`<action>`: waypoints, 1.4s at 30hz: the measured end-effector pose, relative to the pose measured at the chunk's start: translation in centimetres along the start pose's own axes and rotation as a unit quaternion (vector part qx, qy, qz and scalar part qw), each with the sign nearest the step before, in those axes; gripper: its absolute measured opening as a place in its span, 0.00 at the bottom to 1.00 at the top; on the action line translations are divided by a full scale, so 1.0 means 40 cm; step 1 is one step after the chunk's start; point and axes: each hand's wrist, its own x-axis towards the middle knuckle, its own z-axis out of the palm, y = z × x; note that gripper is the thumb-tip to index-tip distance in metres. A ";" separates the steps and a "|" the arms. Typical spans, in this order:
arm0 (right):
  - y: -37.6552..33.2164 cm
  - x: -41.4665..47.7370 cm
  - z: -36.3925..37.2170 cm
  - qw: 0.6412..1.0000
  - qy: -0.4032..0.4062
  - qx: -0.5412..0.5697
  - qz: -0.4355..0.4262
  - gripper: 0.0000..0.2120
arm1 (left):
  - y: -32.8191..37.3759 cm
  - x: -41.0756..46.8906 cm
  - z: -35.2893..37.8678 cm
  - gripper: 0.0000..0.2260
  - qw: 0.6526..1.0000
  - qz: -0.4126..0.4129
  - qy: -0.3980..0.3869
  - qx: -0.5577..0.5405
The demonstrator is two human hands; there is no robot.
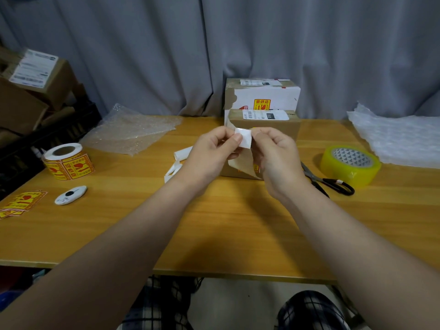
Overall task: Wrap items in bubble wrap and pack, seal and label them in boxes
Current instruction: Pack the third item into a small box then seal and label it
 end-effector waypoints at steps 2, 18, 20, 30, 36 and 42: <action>-0.002 -0.001 -0.002 0.997 -0.017 0.070 0.041 0.12 | -0.005 -0.002 -0.002 0.08 1.000 -0.005 0.010 -0.001; -0.009 0.016 -0.020 0.996 0.014 0.007 0.087 0.07 | -0.013 -0.019 -0.008 0.08 0.999 -0.021 -0.007 0.026; -0.008 0.006 -0.017 0.998 -0.014 -0.031 0.050 0.09 | -0.001 -0.012 0.000 0.10 0.999 -0.043 0.004 0.006; -0.013 -0.005 -0.005 0.993 -0.097 0.028 0.061 0.16 | -0.008 0.000 -0.003 0.11 0.995 0.021 0.039 0.086; -0.014 -0.004 0.007 0.997 -0.039 0.010 0.071 0.04 | -0.002 -0.001 0.000 0.11 0.993 0.046 0.014 0.109; -0.033 0.017 0.010 0.981 0.048 0.097 0.164 0.05 | -0.012 -0.012 0.004 0.11 0.999 -0.017 0.021 0.038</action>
